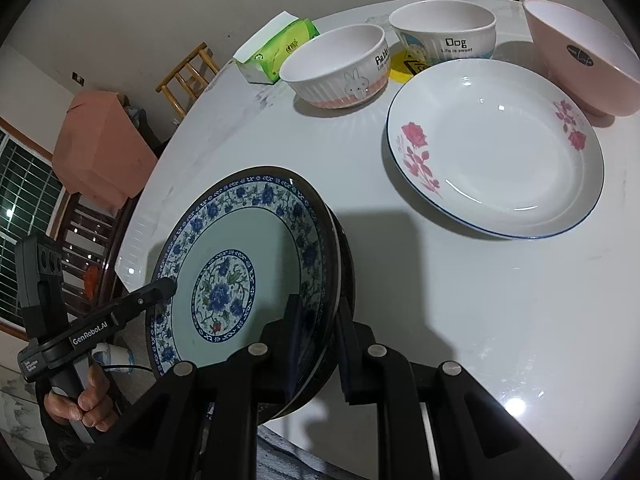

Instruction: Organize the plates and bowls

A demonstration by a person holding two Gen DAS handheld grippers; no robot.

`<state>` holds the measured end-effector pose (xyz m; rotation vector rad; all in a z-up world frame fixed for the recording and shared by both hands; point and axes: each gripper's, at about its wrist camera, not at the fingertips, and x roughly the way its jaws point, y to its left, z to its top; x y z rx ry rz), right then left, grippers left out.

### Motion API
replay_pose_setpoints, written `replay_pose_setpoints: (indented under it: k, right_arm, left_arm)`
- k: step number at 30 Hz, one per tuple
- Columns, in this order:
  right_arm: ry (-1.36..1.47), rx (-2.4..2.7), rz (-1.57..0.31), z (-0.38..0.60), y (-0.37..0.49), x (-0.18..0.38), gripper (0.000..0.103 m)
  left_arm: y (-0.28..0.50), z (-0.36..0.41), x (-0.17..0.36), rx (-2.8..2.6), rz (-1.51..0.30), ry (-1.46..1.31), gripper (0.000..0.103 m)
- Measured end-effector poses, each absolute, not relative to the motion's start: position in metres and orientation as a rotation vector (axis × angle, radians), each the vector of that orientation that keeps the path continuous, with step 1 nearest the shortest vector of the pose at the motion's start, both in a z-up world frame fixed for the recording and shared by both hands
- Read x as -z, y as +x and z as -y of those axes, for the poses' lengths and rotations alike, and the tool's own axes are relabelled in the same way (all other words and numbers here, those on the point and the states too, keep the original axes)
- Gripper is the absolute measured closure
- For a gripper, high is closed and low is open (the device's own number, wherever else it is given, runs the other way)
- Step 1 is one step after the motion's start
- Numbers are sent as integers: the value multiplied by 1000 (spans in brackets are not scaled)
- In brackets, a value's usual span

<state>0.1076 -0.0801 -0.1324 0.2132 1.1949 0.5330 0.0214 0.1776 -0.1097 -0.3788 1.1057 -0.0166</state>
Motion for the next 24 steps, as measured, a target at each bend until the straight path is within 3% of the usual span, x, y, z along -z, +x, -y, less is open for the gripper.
replay_pose_setpoints:
  k: [14, 24]
  right_arm:
    - [165, -510, -1224, 68, 114, 134, 84]
    - [50, -518, -1228, 46, 106, 133, 75]
  left_arm:
    - [25, -178, 114, 10, -1115, -344, 82]
    - [24, -168, 104, 26, -1082, -296, 78]
